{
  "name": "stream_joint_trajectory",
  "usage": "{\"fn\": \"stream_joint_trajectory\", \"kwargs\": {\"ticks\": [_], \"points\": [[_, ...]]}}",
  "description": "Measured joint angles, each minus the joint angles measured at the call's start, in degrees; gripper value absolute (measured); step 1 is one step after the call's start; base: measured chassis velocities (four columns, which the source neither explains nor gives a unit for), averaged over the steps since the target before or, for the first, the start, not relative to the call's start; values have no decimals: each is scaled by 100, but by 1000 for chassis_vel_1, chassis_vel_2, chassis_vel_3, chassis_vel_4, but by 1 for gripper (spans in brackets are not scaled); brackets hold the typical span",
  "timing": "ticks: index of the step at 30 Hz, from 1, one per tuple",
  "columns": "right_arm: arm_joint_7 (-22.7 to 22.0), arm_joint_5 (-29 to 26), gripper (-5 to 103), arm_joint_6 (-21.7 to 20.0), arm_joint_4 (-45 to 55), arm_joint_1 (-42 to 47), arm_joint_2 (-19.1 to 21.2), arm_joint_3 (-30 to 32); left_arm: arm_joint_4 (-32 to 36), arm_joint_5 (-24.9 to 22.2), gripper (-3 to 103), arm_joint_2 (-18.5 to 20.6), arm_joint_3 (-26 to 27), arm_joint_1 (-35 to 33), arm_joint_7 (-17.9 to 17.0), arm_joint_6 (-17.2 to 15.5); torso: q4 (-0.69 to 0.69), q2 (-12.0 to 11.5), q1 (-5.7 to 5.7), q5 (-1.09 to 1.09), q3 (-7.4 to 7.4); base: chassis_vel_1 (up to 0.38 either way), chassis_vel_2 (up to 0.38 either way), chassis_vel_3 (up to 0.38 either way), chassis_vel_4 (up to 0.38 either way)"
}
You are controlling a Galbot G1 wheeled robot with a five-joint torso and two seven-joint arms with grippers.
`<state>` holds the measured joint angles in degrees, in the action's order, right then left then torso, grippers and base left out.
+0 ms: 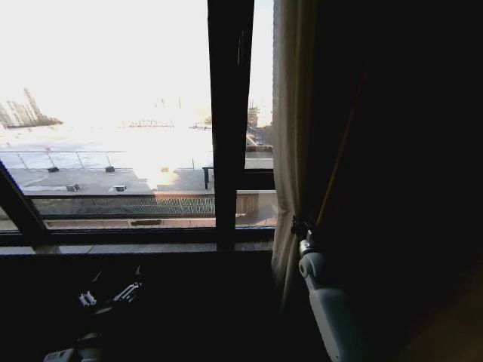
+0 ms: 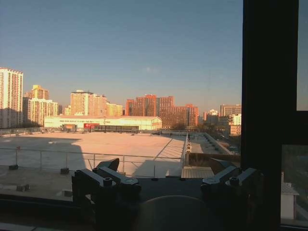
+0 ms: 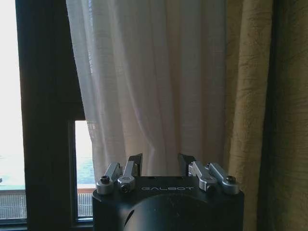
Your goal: Open the curtains by pulling them apart, changing their state from closed to fully open.
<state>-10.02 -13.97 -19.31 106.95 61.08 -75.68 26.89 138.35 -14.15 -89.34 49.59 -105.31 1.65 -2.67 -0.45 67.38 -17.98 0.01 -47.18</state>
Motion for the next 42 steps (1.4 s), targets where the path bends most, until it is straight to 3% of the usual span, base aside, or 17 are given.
{"fn": "stream_joint_trajectory", "kwargs": {"ticks": [6,8,15,28,42], "points": [[213,-11,66,1,909,878,99,34,-27,-82,100,62,-3,70,-69,-21,1,0,0,-1,0,0,0,0,0],[290,17,66,10,974,967,98,59,-27,-122,100,80,2,75,-69,-36,0,0,0,1,0,0,0,0,0],[535,226,97,191,1456,1525,-88,214,-22,-227,100,207,14,113,-106,-167,1,0,0,0,0,0,0,0,0],[575,643,100,240,1576,1636,-304,83,-17,-221,100,260,-4,86,-80,-166,1,0,0,1,-1,72,72,-76,-74],[588,913,100,274,1590,1723,-313,39,-42,-220,100,212,-29,60,-63,-135,1,0,-1,0,-1,286,286,-280,-292]]}}
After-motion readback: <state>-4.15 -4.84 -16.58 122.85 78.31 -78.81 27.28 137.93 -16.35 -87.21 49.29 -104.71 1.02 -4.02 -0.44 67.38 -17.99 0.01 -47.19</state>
